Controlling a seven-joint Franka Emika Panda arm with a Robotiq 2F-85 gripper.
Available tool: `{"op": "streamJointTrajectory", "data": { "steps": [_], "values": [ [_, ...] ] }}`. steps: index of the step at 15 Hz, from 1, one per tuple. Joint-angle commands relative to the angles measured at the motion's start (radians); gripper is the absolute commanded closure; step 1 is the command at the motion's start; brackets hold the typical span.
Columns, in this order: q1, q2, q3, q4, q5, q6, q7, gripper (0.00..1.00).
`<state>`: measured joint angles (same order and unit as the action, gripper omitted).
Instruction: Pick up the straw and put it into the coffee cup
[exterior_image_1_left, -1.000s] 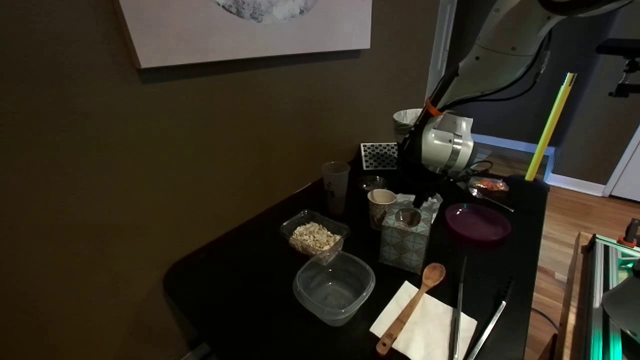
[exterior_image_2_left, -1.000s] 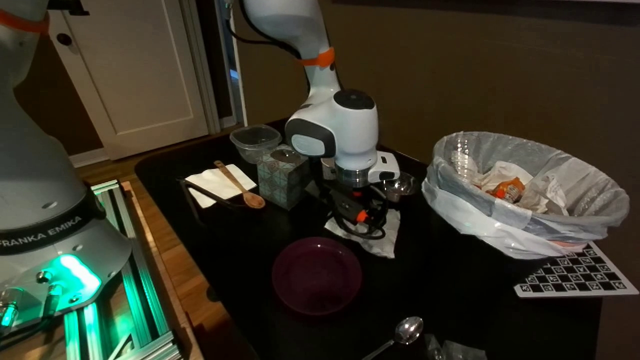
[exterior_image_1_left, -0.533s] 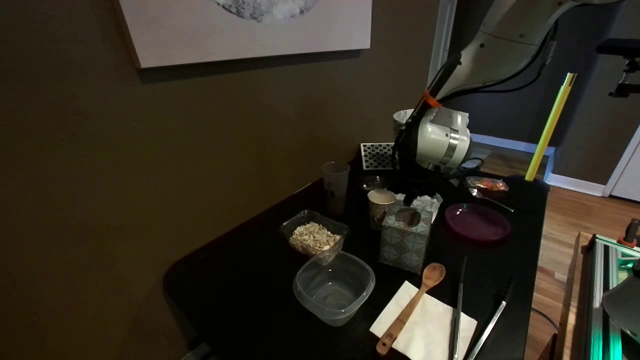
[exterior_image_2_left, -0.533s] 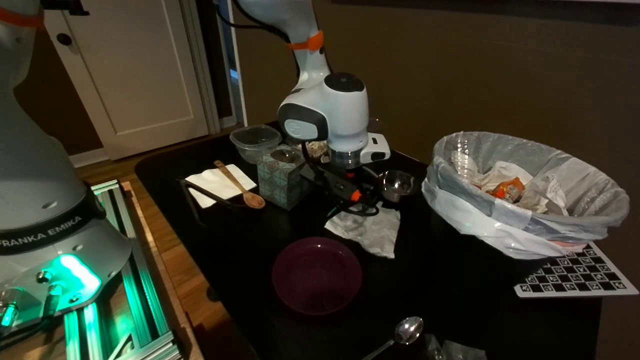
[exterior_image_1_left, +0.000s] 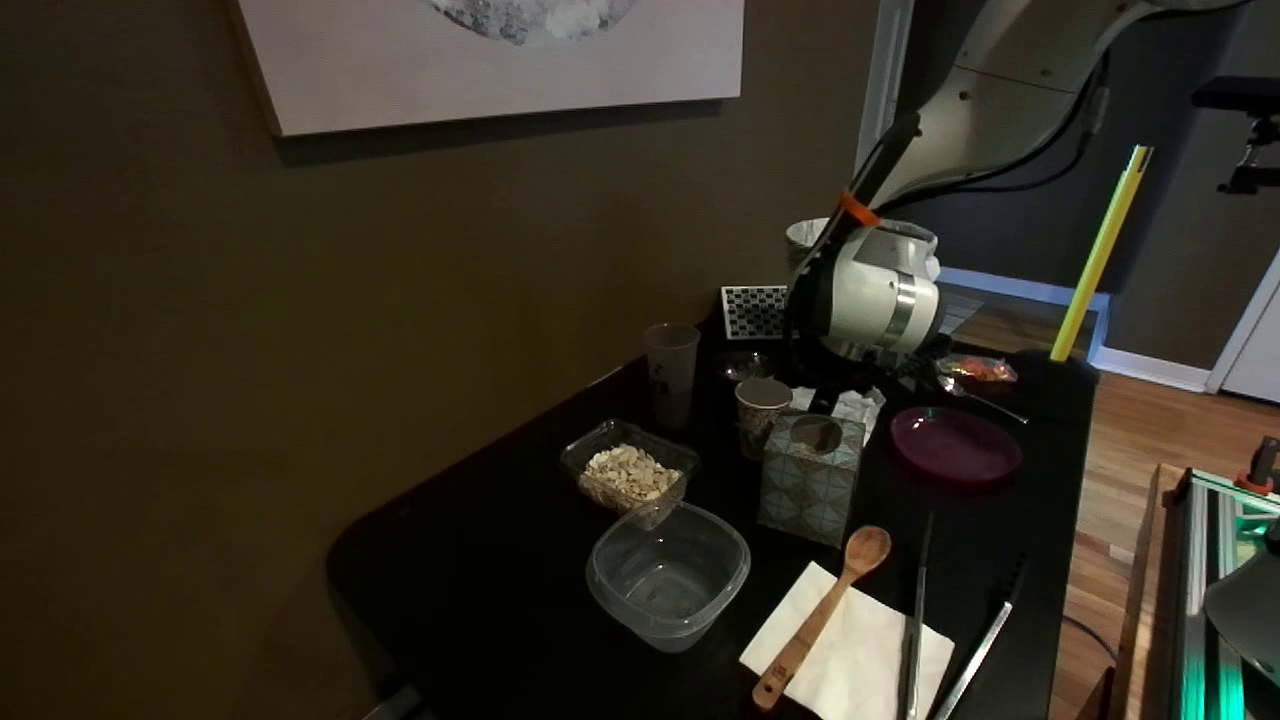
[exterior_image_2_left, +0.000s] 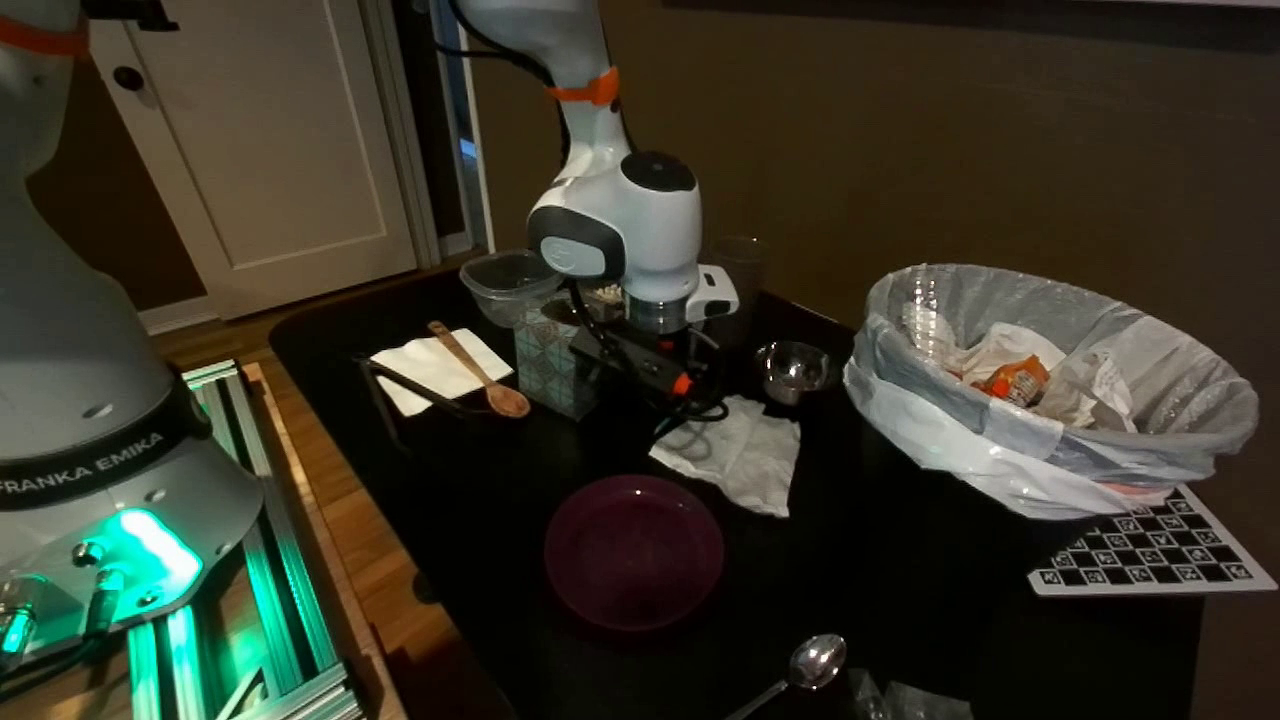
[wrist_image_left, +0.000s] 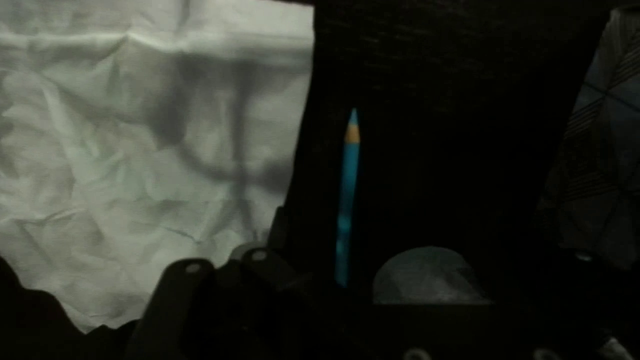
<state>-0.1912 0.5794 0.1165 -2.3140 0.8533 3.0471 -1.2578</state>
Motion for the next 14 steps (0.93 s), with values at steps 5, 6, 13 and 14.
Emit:
{"op": "streamJointTrajectory", "data": {
  "steps": [5,6,13,14],
  "values": [
    [-0.045,0.037,0.045,-0.007,0.008,0.045,-0.089,0.21],
    [-0.045,0.042,0.043,-0.005,0.008,0.052,-0.092,0.34],
    [-0.063,0.059,0.056,-0.003,0.006,0.097,-0.103,0.47],
    [-0.065,0.060,0.057,-0.002,0.007,0.105,-0.102,0.49]
  ]
}}
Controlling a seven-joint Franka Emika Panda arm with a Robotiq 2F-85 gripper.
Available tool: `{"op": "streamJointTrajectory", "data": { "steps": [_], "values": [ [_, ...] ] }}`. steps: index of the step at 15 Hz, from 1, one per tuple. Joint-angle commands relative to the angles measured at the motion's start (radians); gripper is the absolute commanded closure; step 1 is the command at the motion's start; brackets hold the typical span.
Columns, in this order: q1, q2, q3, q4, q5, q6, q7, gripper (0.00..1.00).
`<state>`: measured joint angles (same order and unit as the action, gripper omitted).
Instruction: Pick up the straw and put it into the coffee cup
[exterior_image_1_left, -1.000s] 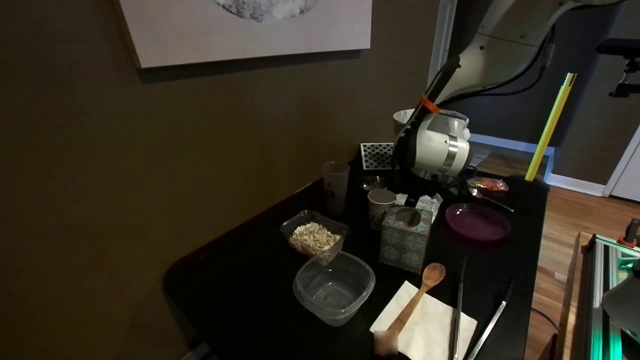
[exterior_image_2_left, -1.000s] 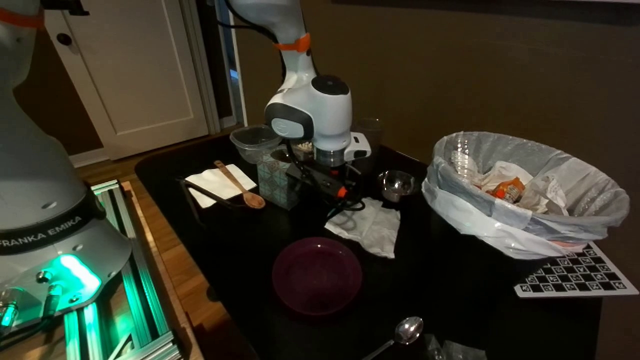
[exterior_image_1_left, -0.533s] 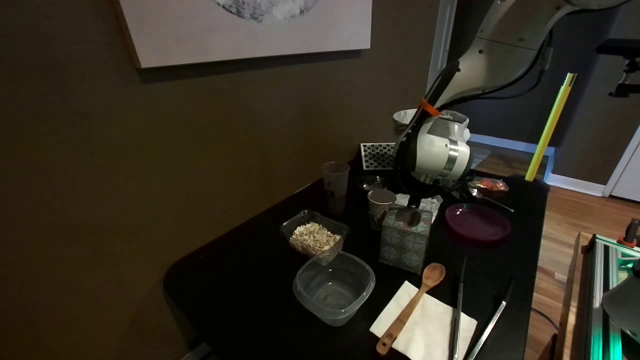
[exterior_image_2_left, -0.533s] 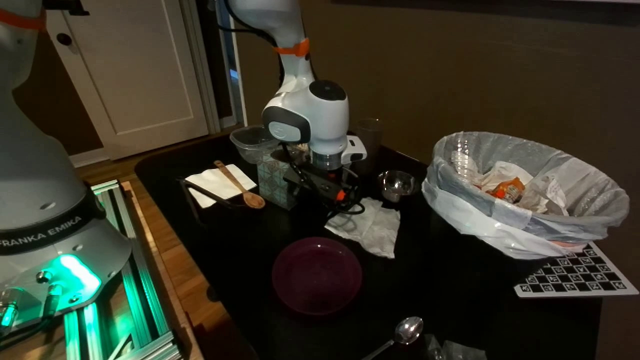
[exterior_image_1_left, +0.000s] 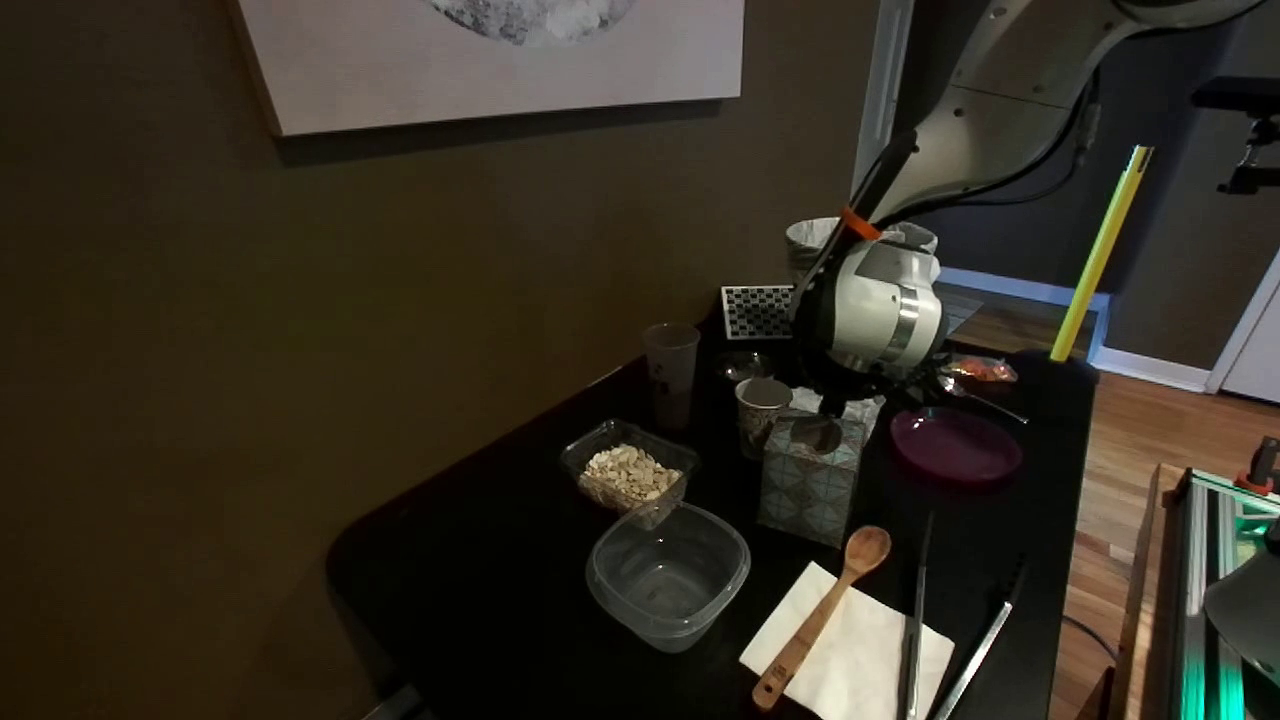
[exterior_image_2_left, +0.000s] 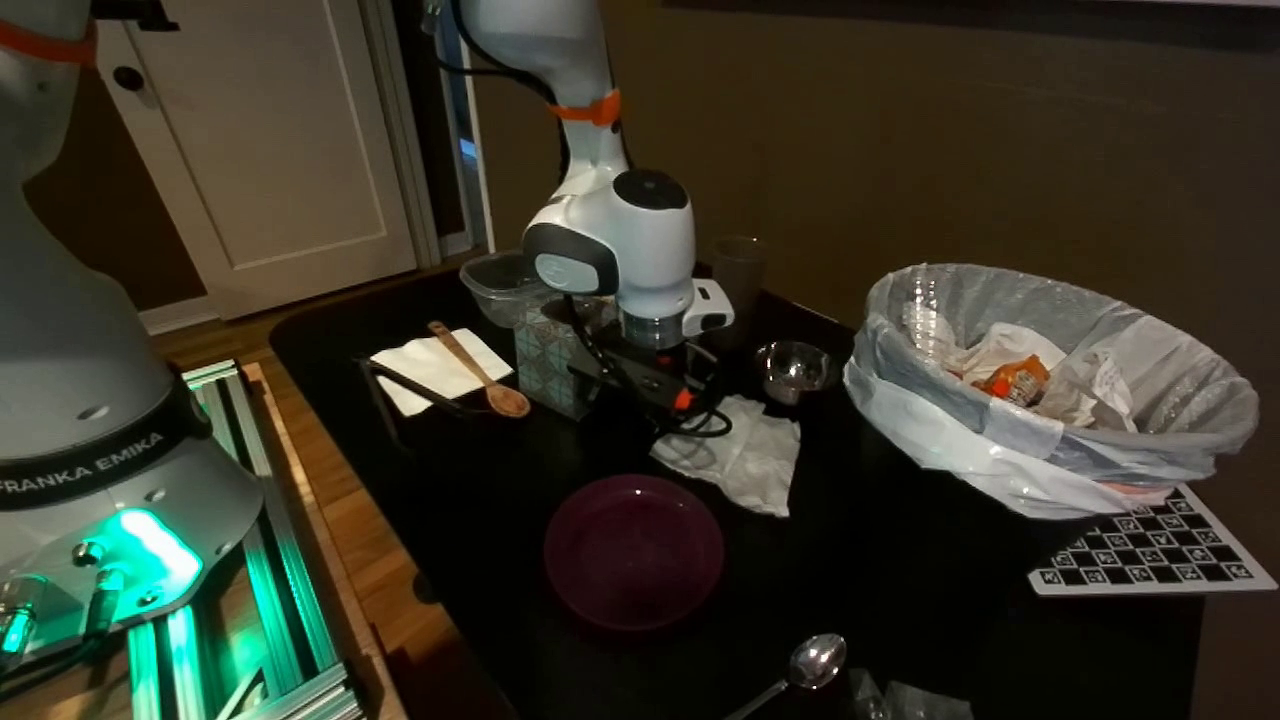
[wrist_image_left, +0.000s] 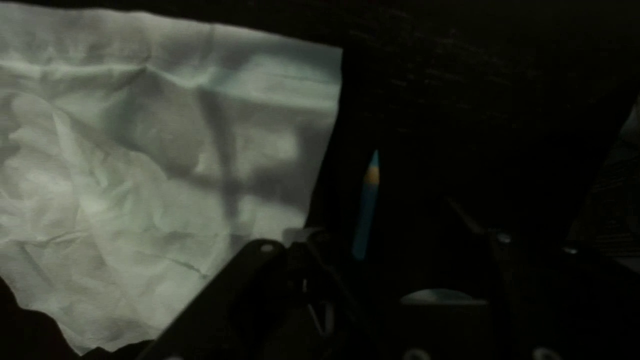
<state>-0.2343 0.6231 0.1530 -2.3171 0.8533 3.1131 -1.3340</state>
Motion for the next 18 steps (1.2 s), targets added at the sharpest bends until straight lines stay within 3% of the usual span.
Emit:
{"op": "streamJointTrajectory", "data": {
  "steps": [1,3,4,6,12,18],
  "values": [
    [-0.025,0.016,0.023,0.002,0.007,0.042,-0.026,0.50],
    [-0.027,0.018,0.023,0.004,0.007,0.043,-0.023,0.64],
    [-0.028,0.018,0.023,0.004,0.007,0.043,-0.023,0.81],
    [-0.028,0.020,0.021,0.004,0.005,0.045,-0.022,0.98],
    [-0.006,0.016,-0.009,-0.001,0.004,0.063,0.002,0.98],
    [-0.007,-0.041,-0.028,-0.020,0.044,0.167,0.086,0.98]
  ]
}}
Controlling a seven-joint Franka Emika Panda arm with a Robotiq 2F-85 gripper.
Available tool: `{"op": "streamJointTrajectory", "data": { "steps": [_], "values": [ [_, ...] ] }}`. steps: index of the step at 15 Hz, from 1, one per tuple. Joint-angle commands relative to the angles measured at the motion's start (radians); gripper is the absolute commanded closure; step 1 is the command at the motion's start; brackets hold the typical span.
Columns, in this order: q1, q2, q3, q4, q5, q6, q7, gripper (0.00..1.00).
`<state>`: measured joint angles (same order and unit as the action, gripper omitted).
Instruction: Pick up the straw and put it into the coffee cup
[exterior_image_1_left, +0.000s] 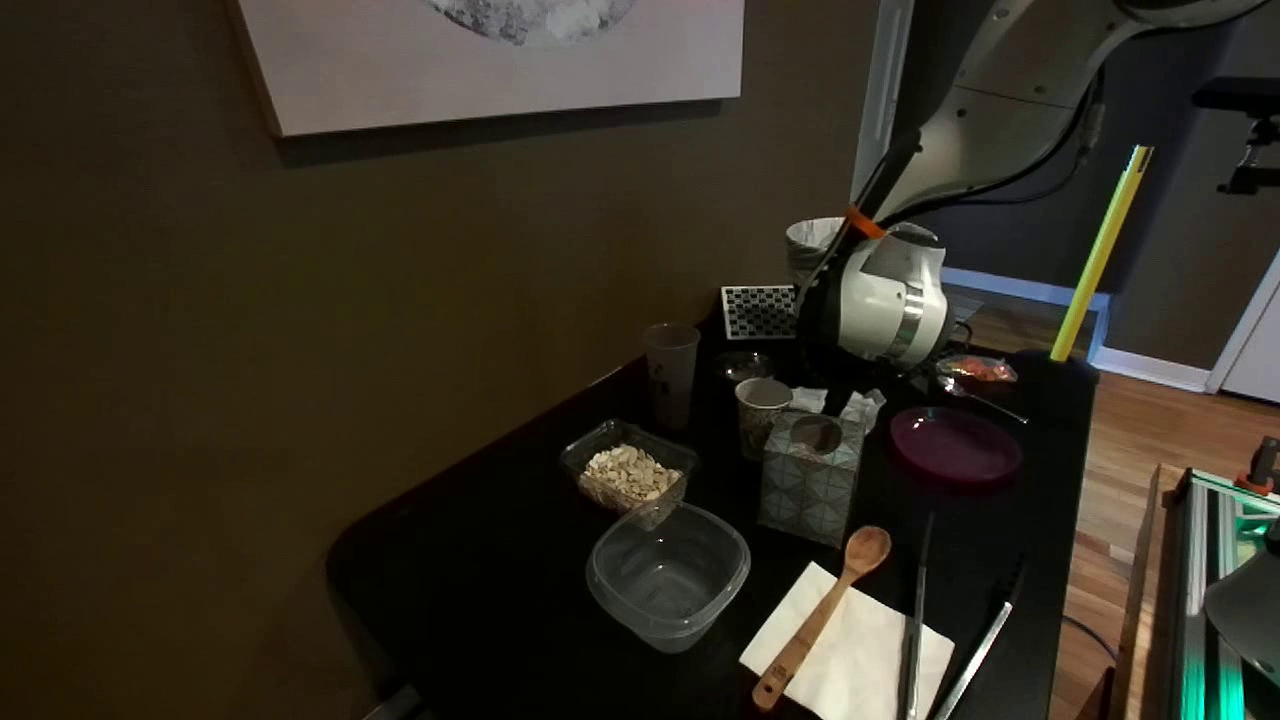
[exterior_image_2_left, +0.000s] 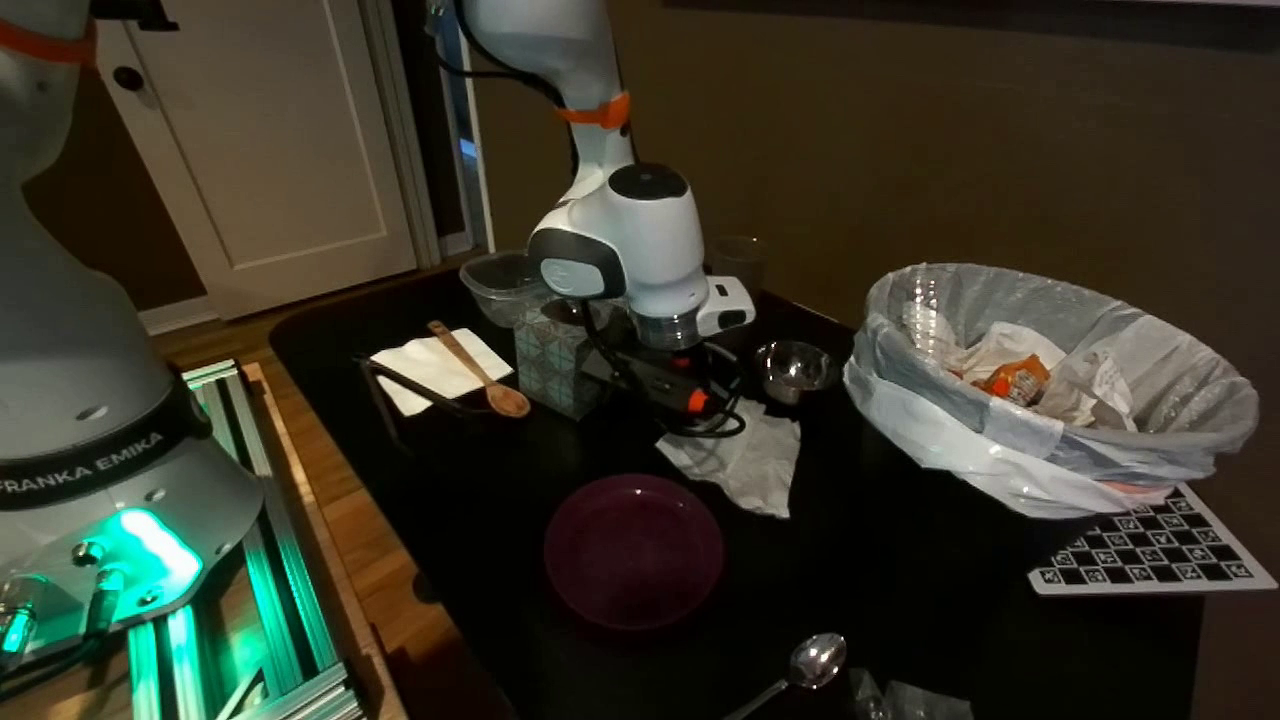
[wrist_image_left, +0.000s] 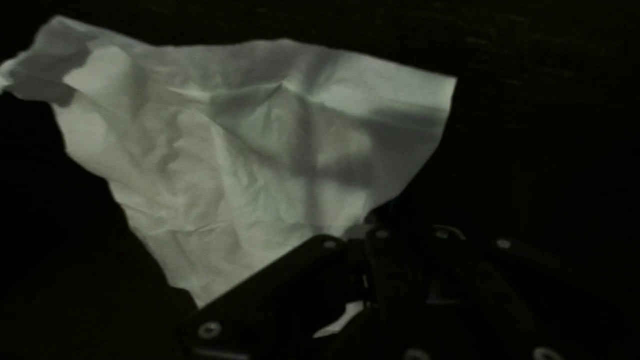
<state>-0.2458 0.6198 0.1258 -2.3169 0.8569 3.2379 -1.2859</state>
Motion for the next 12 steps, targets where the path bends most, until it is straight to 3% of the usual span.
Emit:
{"op": "streamJointTrajectory", "data": {
  "steps": [1,3,6,12],
  "values": [
    [-0.003,-0.049,0.007,-0.023,0.043,0.054,0.049,0.98],
    [-0.039,-0.081,0.054,-0.029,0.040,0.090,0.053,0.98],
    [-0.141,-0.127,0.191,-0.030,0.008,0.186,0.069,0.98],
    [-0.284,-0.159,0.375,-0.050,-0.038,0.255,0.103,0.98]
  ]
}}
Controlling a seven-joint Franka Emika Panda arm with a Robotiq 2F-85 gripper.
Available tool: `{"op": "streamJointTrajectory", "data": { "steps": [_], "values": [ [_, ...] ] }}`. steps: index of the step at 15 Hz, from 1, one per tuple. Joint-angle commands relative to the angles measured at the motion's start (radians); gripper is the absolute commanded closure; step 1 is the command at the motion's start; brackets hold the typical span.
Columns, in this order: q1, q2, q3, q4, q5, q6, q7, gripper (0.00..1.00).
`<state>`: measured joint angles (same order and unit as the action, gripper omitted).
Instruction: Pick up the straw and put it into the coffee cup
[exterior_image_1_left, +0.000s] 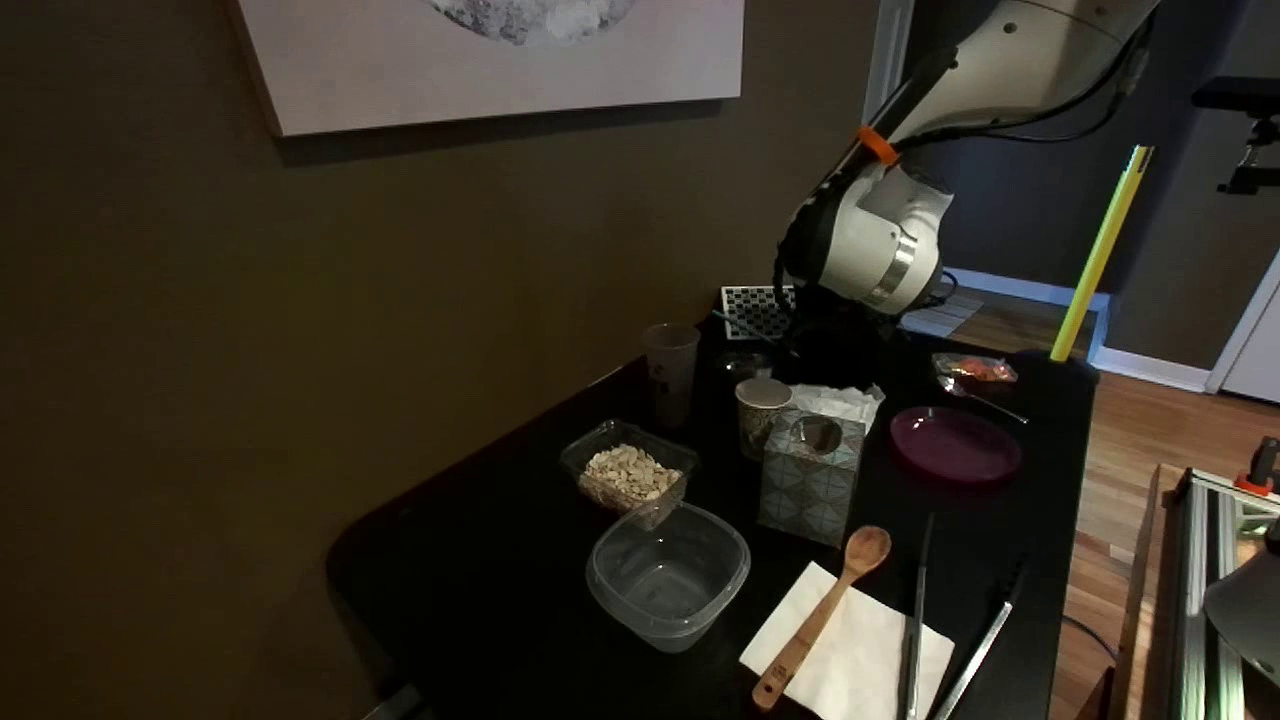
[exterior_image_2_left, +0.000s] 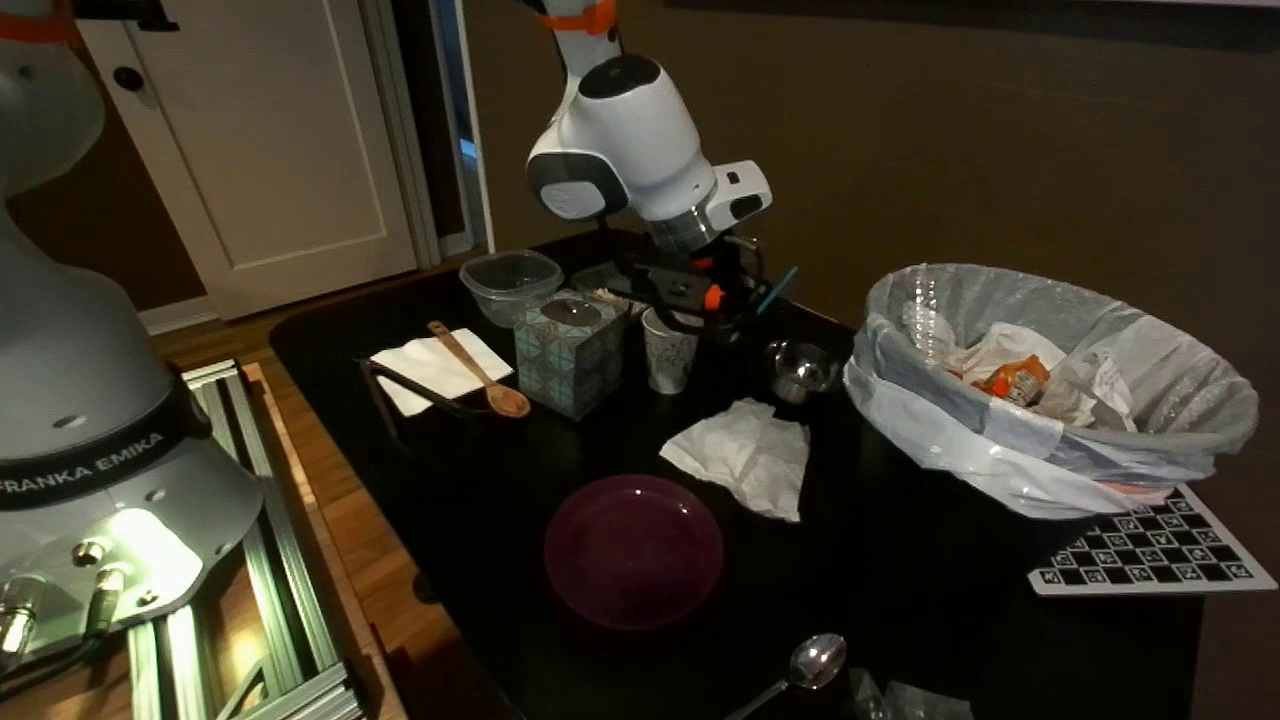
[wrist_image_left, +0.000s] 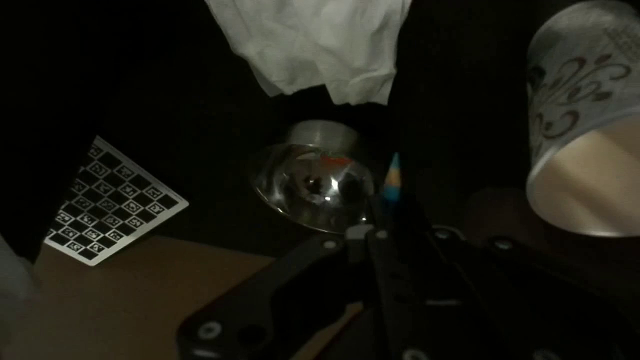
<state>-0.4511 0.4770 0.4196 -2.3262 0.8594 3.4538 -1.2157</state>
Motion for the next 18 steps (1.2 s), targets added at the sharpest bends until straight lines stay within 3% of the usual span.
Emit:
{"op": "streamJointTrajectory", "data": {
  "steps": [1,7,11,13,14,15,18],
  "values": [
    [-0.101,-0.019,0.106,-0.047,-0.052,0.052,0.033,0.98],
    [-0.231,-0.035,0.221,-0.111,-0.140,0.139,0.054,0.98],
    [-0.290,-0.123,0.229,-0.208,-0.215,0.148,-0.017,0.98],
    [-0.283,-0.179,0.197,-0.250,-0.213,0.128,-0.081,0.98],
    [-0.132,-0.256,0.006,-0.298,-0.350,0.081,0.057,0.98],
    [-0.228,-0.243,0.122,-0.291,-0.214,0.106,-0.140,0.98],
    [-0.133,-0.314,0.014,-0.339,-0.140,0.056,-0.302,0.98]
  ]
}}
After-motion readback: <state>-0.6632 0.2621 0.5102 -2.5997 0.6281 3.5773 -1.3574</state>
